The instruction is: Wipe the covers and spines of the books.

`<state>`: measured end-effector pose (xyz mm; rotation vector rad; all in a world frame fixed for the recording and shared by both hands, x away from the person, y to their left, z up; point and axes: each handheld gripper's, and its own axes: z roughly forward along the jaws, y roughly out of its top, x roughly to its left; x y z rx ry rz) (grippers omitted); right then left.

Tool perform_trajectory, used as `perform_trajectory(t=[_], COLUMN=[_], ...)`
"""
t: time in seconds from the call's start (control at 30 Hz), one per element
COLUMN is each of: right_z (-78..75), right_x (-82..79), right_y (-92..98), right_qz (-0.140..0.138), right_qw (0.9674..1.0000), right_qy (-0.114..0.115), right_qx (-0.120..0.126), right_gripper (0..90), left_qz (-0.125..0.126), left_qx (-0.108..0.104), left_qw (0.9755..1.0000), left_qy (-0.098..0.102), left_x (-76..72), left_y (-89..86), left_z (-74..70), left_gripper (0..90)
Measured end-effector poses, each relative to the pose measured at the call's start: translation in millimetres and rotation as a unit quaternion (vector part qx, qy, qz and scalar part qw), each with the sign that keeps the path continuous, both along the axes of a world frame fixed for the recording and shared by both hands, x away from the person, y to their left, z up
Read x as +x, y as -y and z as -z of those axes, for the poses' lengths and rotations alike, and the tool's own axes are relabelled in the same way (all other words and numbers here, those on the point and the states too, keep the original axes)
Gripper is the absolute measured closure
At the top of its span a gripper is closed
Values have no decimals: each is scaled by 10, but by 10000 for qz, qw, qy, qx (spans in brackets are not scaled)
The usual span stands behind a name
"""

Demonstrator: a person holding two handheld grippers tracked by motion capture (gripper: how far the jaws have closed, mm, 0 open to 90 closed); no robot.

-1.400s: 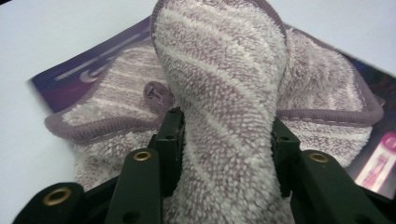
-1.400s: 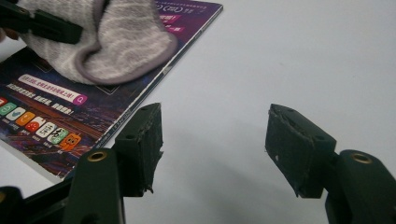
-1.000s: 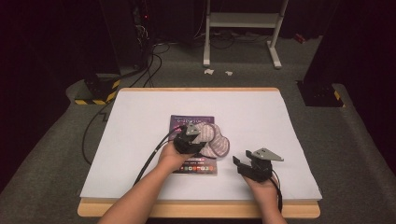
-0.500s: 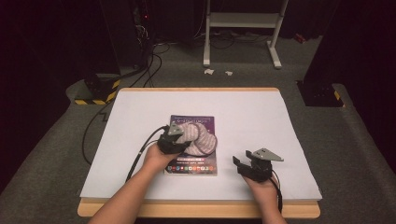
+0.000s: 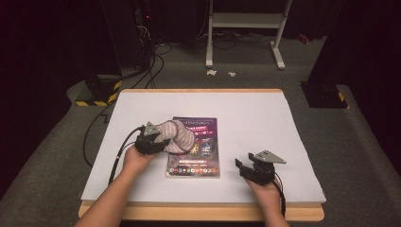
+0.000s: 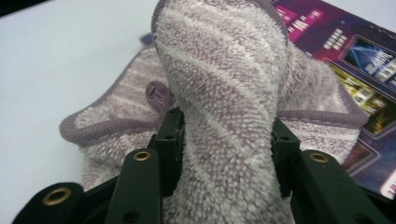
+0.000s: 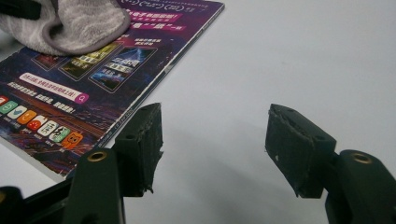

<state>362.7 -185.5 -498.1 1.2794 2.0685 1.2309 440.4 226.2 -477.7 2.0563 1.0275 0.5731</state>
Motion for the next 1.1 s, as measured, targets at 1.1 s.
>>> perform_trajectory(t=[1.1], right_z=[-3], right_x=[-5], right_y=[24], right_qz=[0], right_qw=[9999], right_qy=[-45], right_qx=[141], right_gripper=[369], left_qz=[199], left_qx=[326], left_qw=[9989], left_qy=[-255], left_x=[775], left_y=[837], left_z=[42], left_gripper=[582])
